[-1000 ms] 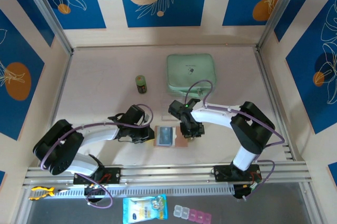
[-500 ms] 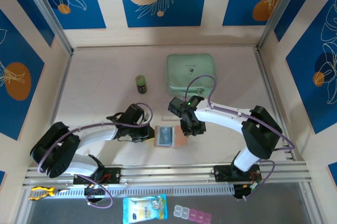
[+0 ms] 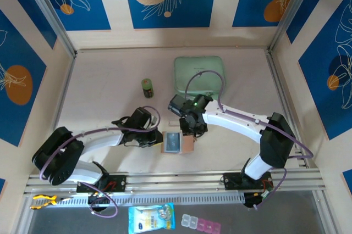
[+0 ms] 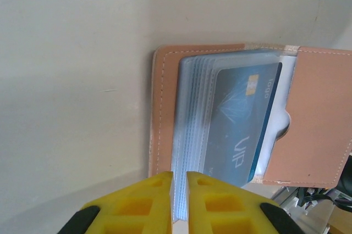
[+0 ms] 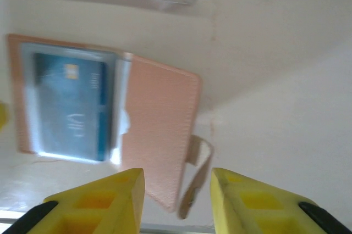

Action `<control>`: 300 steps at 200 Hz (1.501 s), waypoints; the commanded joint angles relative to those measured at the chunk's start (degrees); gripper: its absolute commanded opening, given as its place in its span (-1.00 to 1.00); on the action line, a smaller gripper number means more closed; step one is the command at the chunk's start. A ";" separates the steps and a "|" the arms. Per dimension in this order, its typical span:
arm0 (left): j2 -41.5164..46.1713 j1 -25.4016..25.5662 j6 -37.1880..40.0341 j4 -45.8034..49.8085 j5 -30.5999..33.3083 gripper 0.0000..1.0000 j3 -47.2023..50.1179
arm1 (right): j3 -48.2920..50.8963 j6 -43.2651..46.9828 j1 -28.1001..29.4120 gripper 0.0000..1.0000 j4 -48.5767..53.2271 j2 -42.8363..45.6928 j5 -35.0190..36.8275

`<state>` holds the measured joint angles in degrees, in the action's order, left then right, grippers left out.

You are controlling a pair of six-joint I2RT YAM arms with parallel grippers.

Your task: Take the credit cards out of the card holder

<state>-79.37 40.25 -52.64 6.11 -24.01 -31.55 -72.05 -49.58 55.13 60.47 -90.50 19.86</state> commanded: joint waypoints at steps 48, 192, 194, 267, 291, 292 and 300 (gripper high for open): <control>-2.19 0.70 -1.01 -1.92 -0.85 -0.76 0.77 | 0.65 -2.23 2.16 -0.34 -8.58 -6.02 -10.70; -3.07 0.75 -1.82 -2.69 -1.15 -0.76 1.75 | 10.01 -0.25 -3.41 0.13 -10.65 -10.32 -7.55; -3.07 0.78 -1.80 -2.68 -1.13 -0.76 1.71 | 10.00 -0.25 -3.44 0.13 -10.62 -10.42 -7.42; -1.80 0.80 -2.10 -1.44 -0.74 -0.77 1.14 | 8.63 1.23 -0.83 0.17 -9.54 -16.68 -3.30; -0.20 0.75 -1.70 0.65 -0.02 -0.77 -0.13 | 8.03 1.66 0.20 0.17 -9.61 -16.65 -3.07; -0.09 0.77 -1.69 0.79 0.00 -0.77 -0.20 | 8.01 1.67 0.22 0.17 -9.55 -16.64 -3.07; 0.38 0.72 -1.41 1.73 0.34 -0.78 -0.69 | 7.75 1.47 0.37 0.17 -9.31 -16.54 -3.01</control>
<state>-81.28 40.69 -54.11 4.45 -23.97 -30.48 -64.90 -48.86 54.28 51.09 -104.12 16.08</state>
